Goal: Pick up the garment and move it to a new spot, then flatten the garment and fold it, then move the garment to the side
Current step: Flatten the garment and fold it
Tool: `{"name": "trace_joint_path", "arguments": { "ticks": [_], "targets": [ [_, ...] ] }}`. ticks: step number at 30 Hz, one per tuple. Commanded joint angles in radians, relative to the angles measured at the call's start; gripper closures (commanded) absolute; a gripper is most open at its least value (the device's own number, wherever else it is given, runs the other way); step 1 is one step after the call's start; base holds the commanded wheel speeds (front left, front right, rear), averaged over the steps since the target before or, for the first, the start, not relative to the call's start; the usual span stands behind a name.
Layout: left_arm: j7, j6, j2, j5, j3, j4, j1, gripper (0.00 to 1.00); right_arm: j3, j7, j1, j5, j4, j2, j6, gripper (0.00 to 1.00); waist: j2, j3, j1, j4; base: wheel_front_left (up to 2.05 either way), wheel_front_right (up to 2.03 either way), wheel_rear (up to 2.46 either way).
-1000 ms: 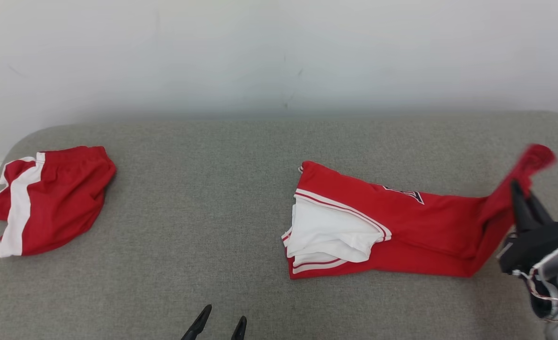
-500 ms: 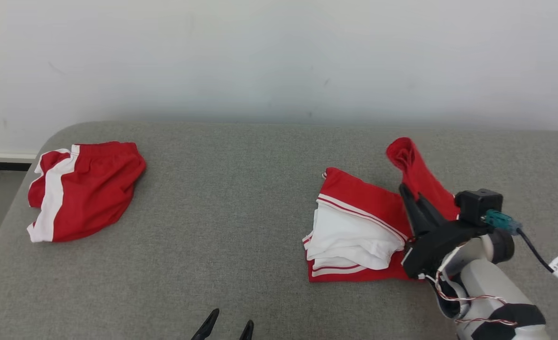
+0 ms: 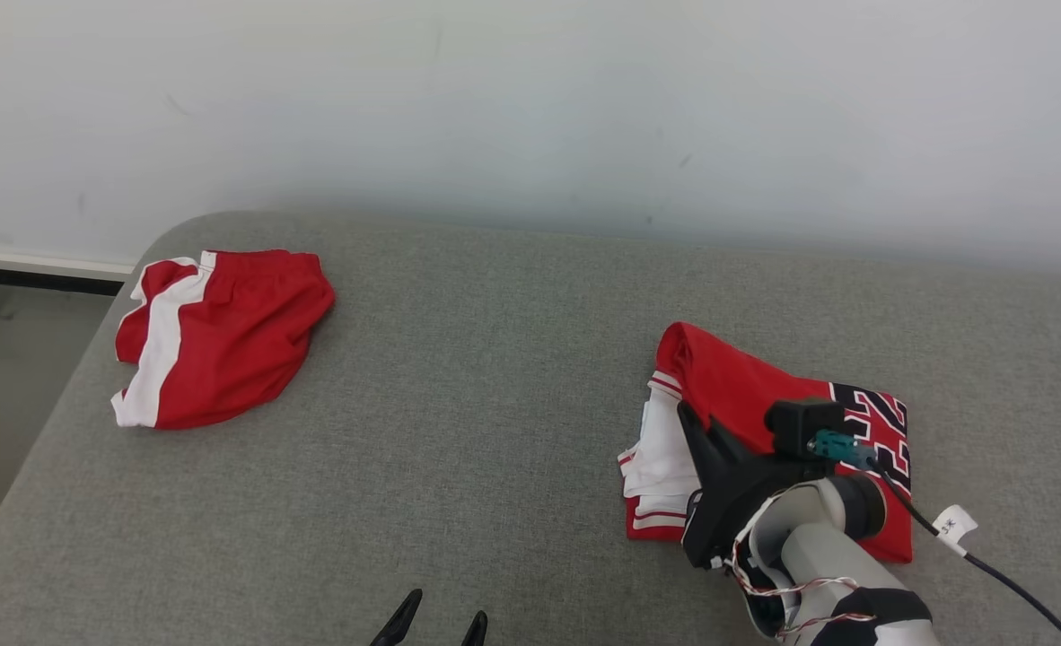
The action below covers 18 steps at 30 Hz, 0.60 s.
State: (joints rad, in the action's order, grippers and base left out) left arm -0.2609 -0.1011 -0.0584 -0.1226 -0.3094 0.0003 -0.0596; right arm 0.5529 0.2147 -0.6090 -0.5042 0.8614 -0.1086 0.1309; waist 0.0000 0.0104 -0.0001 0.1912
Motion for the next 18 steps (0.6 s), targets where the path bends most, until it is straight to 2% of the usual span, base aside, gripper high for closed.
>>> {"name": "trace_joint_path", "arguments": {
  "ticks": [1, 2, 3, 4, 5, 9, 11, 18],
  "targets": [
    [-0.005, 0.001, 0.001, 0.003, 0.001, 0.002, -0.006, 0.0, 0.011, 0.006, -0.008, -0.014, 0.017, 0.009, 0.0, 1.0, 0.0, 0.0, 0.0001, 0.006, 0.0, 0.0, 0.0],
    [-0.005, 0.0, 0.001, 0.003, 0.0, 0.003, -0.006, 0.0, 0.015, 0.008, -0.013, -0.016, 0.034, 0.012, 0.0, 1.0, 0.0, -0.001, 0.0001, 0.008, 0.0, 0.0, 0.0],
    [-0.005, 0.0, 0.002, 0.002, -0.001, 0.004, -0.006, 0.0, 0.021, 0.01, -0.02, -0.01, 0.052, 0.013, -0.001, 0.83, 0.0, -0.001, 0.0001, 0.01, 0.0, 0.0, 0.0],
    [-0.005, -0.001, 0.002, 0.002, -0.002, 0.005, -0.005, 0.0, 0.023, 0.017, -0.026, -0.004, 0.066, 0.015, 0.0, 0.47, 0.0, -0.002, 0.0001, 0.011, 0.0, 0.0, 0.0],
    [-0.005, -0.001, 0.002, 0.002, -0.002, 0.005, -0.004, 0.0, 0.02, 0.022, -0.027, -0.005, 0.078, 0.018, -0.001, 0.0, 0.0, -0.003, 0.0001, 0.011, 0.0, 0.0, 0.0],
    [-0.005, 0.006, 0.003, -0.001, 0.007, 0.007, -0.012, 0.0, 0.021, 0.041, -0.029, -0.011, 0.085, 0.026, -0.001, 0.0, 0.0, -0.009, 0.0001, 0.0, 0.0, 0.0, 0.0],
    [-0.005, 0.013, 0.003, -0.003, 0.018, 0.009, -0.022, 0.0, 0.0, 0.048, -0.027, -0.015, 0.057, 0.01, -0.001, 0.0, 0.0, -0.016, 0.0001, -0.014, 0.0, 0.0, 0.0],
    [-0.005, 0.048, 0.004, -0.026, 0.076, 0.0, -0.02, 0.0, -0.096, 0.05, 0.086, 0.098, -0.219, -0.103, -0.001, 0.0, 0.0, -0.035, 0.0001, -0.093, 0.0, 0.0, 0.0]
  ]
}}
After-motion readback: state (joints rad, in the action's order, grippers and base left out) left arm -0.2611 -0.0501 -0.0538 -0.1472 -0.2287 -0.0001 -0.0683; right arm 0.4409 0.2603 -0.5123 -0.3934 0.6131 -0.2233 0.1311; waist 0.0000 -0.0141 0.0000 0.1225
